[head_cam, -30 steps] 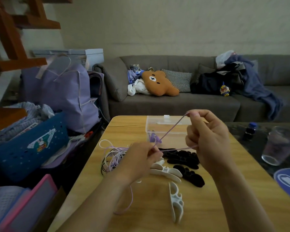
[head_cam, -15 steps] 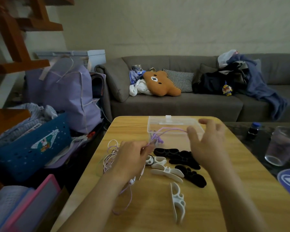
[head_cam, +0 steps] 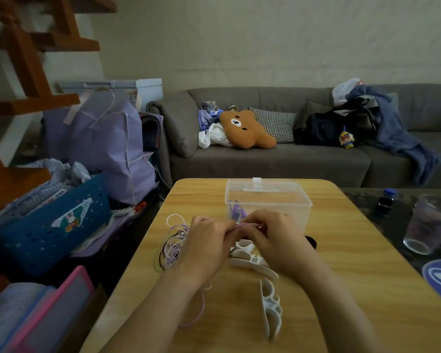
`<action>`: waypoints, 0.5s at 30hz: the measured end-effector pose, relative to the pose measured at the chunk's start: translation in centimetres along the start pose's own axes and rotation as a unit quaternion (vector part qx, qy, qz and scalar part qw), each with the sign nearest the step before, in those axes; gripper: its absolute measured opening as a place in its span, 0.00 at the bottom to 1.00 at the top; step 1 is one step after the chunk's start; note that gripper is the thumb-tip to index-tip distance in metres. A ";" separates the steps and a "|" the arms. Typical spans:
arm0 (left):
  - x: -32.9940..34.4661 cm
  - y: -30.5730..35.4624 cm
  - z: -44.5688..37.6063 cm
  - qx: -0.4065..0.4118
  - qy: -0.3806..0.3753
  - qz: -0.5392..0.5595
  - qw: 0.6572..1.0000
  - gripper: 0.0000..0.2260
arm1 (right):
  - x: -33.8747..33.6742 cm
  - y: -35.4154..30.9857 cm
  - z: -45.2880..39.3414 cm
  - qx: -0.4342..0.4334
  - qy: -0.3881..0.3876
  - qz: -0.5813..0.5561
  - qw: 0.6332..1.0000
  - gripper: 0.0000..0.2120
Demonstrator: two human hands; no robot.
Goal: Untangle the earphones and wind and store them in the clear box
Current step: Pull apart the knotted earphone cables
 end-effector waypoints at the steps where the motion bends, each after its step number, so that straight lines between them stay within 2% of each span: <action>1: -0.1 -0.2 0.0 -0.004 0.009 -0.006 1.000 0.16 | -0.3 -0.1 0.1 0.009 0.020 -0.025 0.999 0.06; 6: -0.6 -1.7 0.3 -0.045 0.019 -0.033 0.998 0.05 | -2.8 -0.1 0.0 0.069 0.170 -0.142 0.973 0.04; 9: -1.2 -2.5 0.5 -0.068 0.020 -0.041 0.997 0.06 | -4.2 0.9 0.0 0.119 0.249 -0.206 0.939 0.06; 12: -1.7 -2.9 0.5 -0.066 0.030 -0.069 0.995 0.08 | -5.1 1.3 0.1 0.155 0.273 -0.338 0.887 0.09; 15: -1.8 -3.2 0.4 -0.081 0.031 -0.078 0.993 0.09 | -5.5 1.3 0.2 0.153 0.281 -0.420 0.849 0.12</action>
Point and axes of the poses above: each hand's wrist, its own z-axis away from the middle knuckle, its own x-axis out of the palm, y = z × x, the point moved 3 cm from there along -z, towards the middle knuckle, and after that the axes turned 8 degrees about y, right-handed, at the moved point
